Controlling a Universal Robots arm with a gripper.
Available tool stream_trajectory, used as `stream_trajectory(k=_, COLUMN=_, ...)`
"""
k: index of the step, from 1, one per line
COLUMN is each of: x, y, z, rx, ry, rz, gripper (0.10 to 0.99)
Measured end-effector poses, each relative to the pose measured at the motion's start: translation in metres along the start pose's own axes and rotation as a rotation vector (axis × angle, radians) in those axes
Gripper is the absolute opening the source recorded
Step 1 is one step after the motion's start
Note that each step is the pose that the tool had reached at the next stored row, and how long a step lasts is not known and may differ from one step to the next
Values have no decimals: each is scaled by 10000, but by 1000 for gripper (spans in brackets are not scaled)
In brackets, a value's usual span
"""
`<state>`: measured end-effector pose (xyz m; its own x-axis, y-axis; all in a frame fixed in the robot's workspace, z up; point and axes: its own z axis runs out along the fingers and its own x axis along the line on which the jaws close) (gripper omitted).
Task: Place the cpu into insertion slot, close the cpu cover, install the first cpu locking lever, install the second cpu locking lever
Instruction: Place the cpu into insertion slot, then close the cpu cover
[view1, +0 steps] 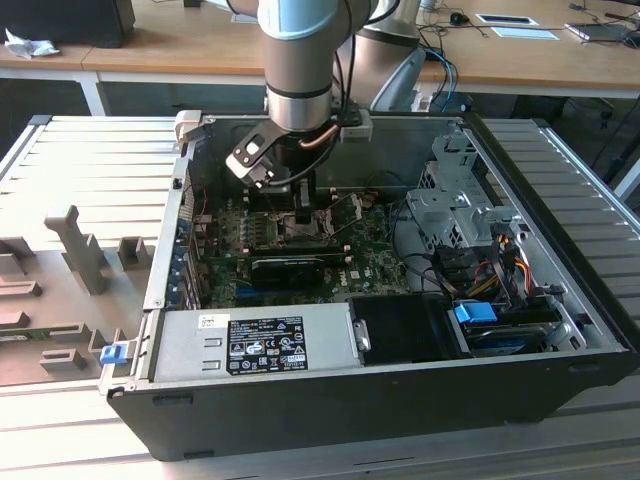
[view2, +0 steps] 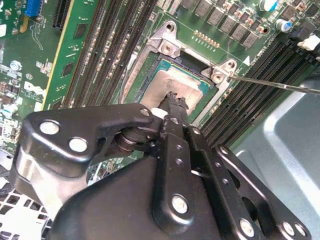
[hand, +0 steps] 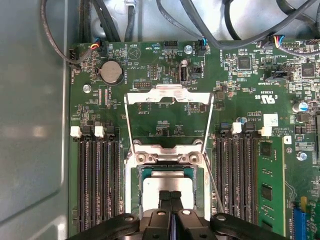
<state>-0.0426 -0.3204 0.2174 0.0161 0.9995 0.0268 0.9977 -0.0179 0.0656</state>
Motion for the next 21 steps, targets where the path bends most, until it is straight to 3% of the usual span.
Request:
stream_trajectory(k=11, x=4, y=11, z=-150, rx=59, ry=1, rz=0, gripper=106)
stream_trajectory(k=15, x=-10, y=118, z=-150, rx=197, ry=28, rz=6, gripper=106)
stream_trajectory(k=21, x=-7, y=141, z=-197, rx=229, ry=52, rz=8, gripper=106)
